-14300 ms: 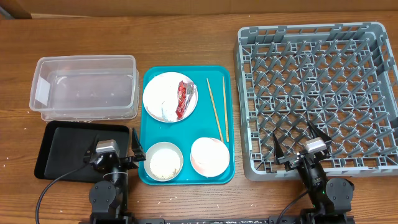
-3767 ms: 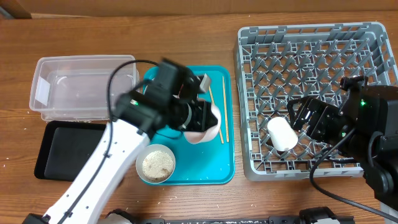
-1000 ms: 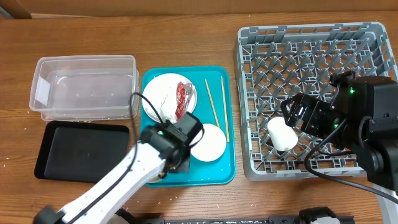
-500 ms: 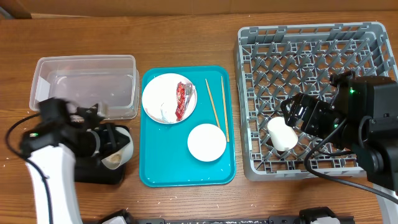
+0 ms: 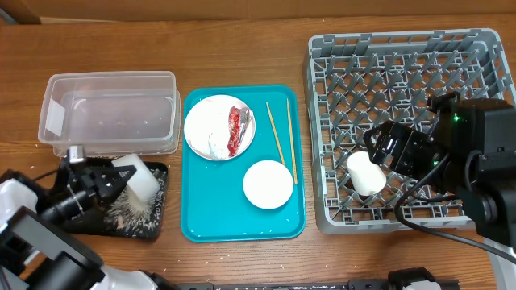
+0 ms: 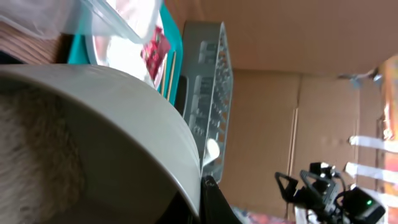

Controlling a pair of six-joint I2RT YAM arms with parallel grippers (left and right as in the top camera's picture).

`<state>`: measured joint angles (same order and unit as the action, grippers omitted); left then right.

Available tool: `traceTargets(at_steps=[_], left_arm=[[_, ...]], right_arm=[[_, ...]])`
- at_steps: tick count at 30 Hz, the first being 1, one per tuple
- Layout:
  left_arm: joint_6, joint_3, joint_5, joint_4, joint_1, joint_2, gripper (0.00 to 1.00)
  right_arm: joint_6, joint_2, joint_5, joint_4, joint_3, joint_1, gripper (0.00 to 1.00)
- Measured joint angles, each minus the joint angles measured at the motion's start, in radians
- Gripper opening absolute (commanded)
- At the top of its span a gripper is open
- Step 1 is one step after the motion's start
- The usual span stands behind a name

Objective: Sort waste into correct bins and load items into the dishwasher
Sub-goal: 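Tip the rice out of the bowl onto the black tray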

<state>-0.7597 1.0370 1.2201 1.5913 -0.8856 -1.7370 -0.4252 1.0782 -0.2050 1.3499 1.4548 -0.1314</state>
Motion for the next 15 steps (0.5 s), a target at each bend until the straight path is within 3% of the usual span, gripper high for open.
traceTargets(at_steps=[6,15], left_arm=[[-0.085,0.0,0.022,0.09,-0.037,-0.06,0.04],[-0.198,-0.001,0.034,0.083,-0.037,-0.061,0.04]], right_arm=[[0.0,0.0,0.0,0.003,0.0,0.0,1.0],[0.0,0.0,0.0,0.013,0.0,0.0,1.0]])
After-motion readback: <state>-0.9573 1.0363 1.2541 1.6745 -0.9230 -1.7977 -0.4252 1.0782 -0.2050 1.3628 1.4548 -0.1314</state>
